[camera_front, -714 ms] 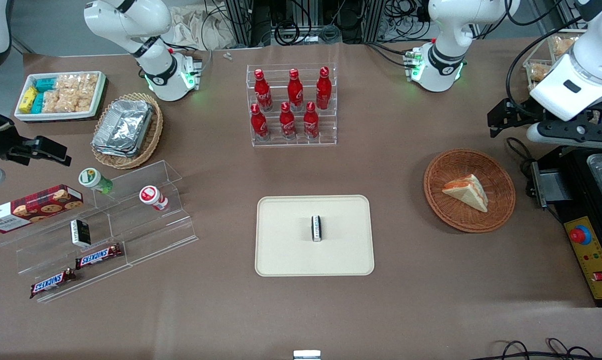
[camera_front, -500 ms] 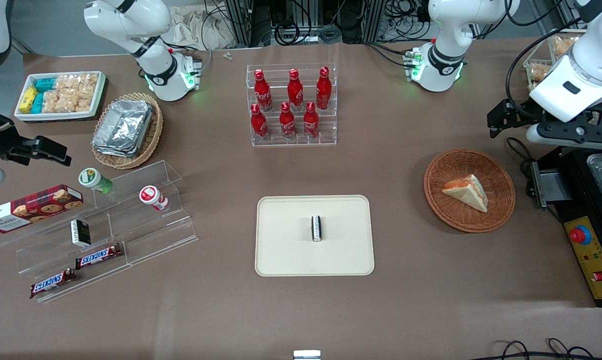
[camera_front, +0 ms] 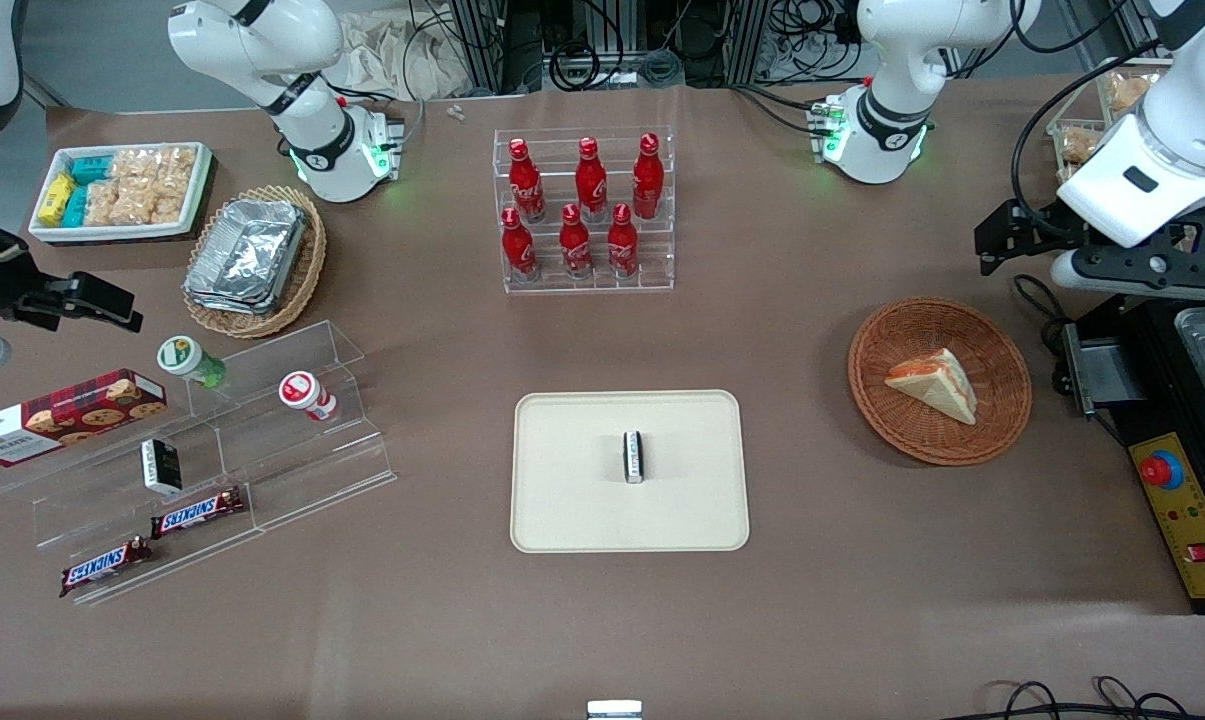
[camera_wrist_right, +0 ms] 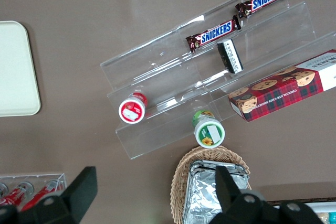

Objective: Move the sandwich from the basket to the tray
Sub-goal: 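Move the left gripper over the wicker basket with the sandwich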

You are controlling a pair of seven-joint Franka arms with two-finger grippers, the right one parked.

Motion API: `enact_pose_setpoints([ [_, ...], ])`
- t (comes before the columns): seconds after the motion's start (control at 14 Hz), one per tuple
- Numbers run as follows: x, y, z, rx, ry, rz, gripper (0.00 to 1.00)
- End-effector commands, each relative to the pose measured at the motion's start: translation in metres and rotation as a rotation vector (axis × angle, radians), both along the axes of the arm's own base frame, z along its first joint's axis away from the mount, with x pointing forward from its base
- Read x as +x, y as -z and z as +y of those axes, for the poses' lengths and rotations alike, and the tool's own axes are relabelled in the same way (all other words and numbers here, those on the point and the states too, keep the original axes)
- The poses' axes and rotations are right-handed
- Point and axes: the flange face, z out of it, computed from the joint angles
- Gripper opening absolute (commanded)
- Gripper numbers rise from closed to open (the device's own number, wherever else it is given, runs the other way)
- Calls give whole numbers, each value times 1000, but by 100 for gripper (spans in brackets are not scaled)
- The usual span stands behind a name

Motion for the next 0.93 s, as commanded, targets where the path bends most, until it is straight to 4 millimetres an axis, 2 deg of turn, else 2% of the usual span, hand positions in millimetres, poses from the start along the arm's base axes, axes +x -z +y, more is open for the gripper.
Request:
enact_pose_setpoints([
  [0.0, -14, 0, 13, 20, -22, 18, 100],
  [0.07, -19, 4, 21, 29, -42, 25, 100],
  [0.29, -39, 11, 64, 22, -123, 42, 100],
  [0.43, -46, 13, 81, 14, -167, 49, 100],
  [0.71, -48, 28, 84, 15, -339, 42, 100],
  [0.86, -50, 44, 84, 23, -464, 33, 100],
])
